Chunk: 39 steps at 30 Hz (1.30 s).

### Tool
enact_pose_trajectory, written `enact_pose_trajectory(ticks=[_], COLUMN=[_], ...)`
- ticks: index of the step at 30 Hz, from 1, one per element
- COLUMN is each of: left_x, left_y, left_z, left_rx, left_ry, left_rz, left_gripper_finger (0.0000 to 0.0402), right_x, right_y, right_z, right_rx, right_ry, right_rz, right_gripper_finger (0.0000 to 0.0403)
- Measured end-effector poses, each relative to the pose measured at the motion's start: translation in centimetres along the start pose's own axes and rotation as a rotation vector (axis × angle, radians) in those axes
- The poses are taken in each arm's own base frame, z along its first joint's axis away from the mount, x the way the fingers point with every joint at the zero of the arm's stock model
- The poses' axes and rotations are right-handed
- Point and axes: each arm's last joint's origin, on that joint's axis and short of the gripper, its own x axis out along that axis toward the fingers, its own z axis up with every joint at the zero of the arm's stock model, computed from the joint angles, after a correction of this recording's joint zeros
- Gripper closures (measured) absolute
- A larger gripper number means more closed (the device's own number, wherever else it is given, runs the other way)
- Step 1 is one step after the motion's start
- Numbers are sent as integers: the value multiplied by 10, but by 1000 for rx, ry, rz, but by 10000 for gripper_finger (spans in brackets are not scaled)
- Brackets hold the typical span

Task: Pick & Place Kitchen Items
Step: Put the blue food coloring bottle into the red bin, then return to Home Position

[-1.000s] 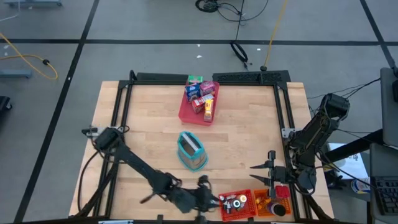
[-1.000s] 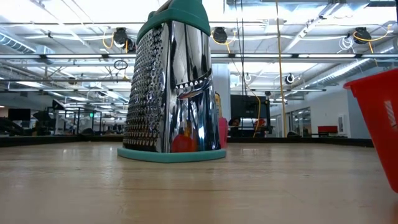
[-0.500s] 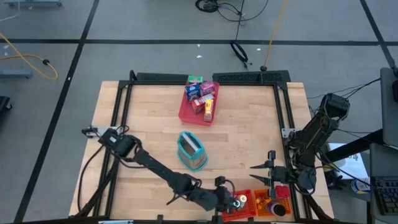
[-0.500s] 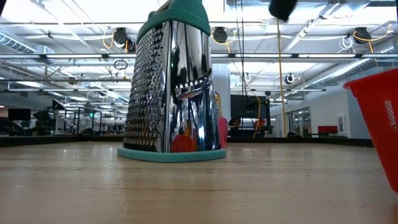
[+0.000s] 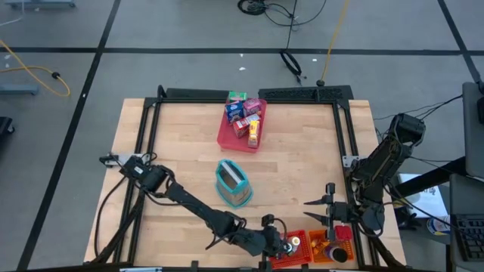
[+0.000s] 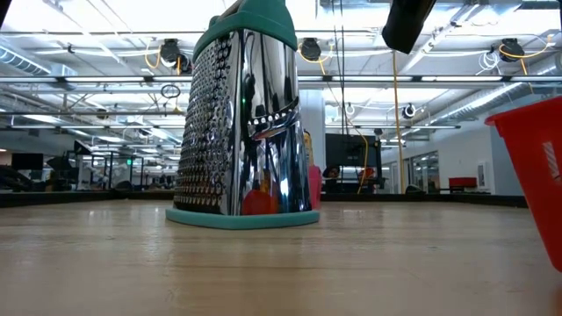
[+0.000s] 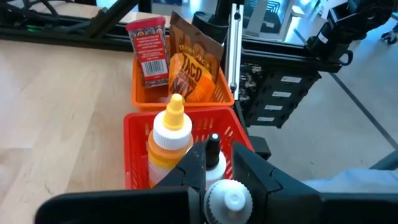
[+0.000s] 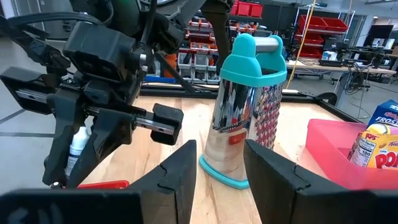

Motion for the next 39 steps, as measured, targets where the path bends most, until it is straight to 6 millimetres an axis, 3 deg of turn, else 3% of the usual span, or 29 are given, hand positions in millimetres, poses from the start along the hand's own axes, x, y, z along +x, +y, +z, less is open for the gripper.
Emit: enact_pose_trajectory(ticks=[3,13,20,28,32,35,39], left_x=[0,0,-5,-51,-80,-104,-136], left_y=[1,3,1,-6,-12,-12,4], left_z=[-1,-1,6,43,64,80,88], left_rx=[-4,-6,83,200,279,326,356], left_ry=[7,3,11,84,79,82,101], left_rz=[11,37,4,45,84,105,178], left_gripper_finger=[341,236,206,204,204,204,204], right_x=[0,0,0,0,-2,-7,-15], right_y=[0,0,0,0,-4,-19,-47], right_z=[0,0,0,1,11,25,32], right_rx=[-1,-1,0,2,-25,-24,13], right_ry=[0,0,0,3,-15,-54,-96], right_rz=[0,0,0,33,77,70,53], right_gripper_finger=[277,277,277,277,277,277,277])
